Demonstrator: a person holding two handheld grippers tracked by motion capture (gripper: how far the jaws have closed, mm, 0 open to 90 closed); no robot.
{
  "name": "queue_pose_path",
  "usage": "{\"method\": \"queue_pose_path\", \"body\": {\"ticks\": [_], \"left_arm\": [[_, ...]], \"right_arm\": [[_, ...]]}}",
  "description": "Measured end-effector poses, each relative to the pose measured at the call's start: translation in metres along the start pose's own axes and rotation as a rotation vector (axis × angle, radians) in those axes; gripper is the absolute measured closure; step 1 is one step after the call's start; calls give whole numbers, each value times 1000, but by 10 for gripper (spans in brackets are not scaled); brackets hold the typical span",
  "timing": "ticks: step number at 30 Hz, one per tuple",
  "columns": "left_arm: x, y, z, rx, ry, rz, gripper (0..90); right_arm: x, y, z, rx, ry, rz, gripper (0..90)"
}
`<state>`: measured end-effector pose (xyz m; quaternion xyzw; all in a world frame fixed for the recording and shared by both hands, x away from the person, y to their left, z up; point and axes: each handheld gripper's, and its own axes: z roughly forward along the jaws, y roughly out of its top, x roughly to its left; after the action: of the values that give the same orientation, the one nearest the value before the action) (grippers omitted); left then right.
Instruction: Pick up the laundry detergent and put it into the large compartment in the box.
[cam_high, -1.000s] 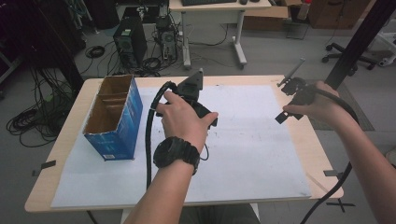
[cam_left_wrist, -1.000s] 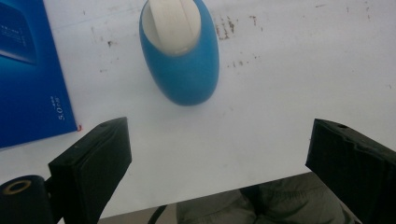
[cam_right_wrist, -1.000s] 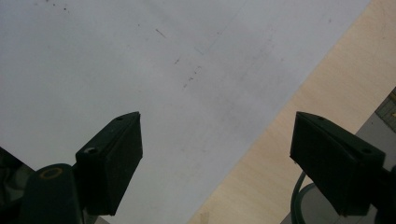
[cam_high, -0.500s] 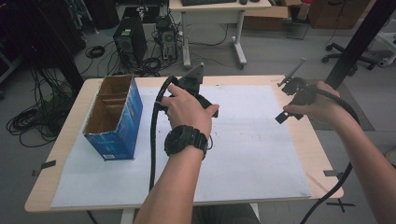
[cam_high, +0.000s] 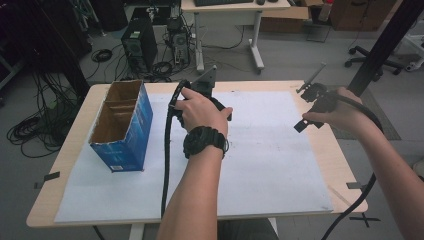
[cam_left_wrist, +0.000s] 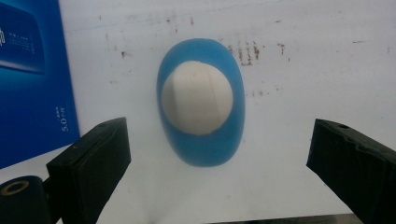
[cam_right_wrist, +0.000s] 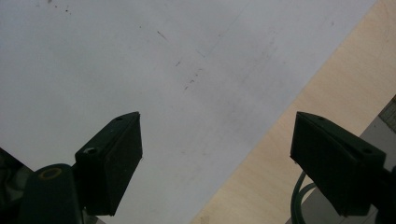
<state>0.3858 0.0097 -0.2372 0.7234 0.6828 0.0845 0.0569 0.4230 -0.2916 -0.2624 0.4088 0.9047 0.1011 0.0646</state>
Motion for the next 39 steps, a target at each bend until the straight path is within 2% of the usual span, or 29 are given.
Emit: {"method": "queue_pose_path", "body": {"ticks": [5,13,28,39], "left_arm": [[0,5,5,8,-1,-13,67],[4,14,18,32,31,-43,74],[6,20,35,69,34,-80,103],[6,21,43,70,29,-100,138]], "right_arm": [[0,0,0,0,0,-2,171],[-3,-2,1,-3,3,3,171],[-5,-1,8,6,10,-1,171],[-5,0,10,8,9,-2,171]]}}
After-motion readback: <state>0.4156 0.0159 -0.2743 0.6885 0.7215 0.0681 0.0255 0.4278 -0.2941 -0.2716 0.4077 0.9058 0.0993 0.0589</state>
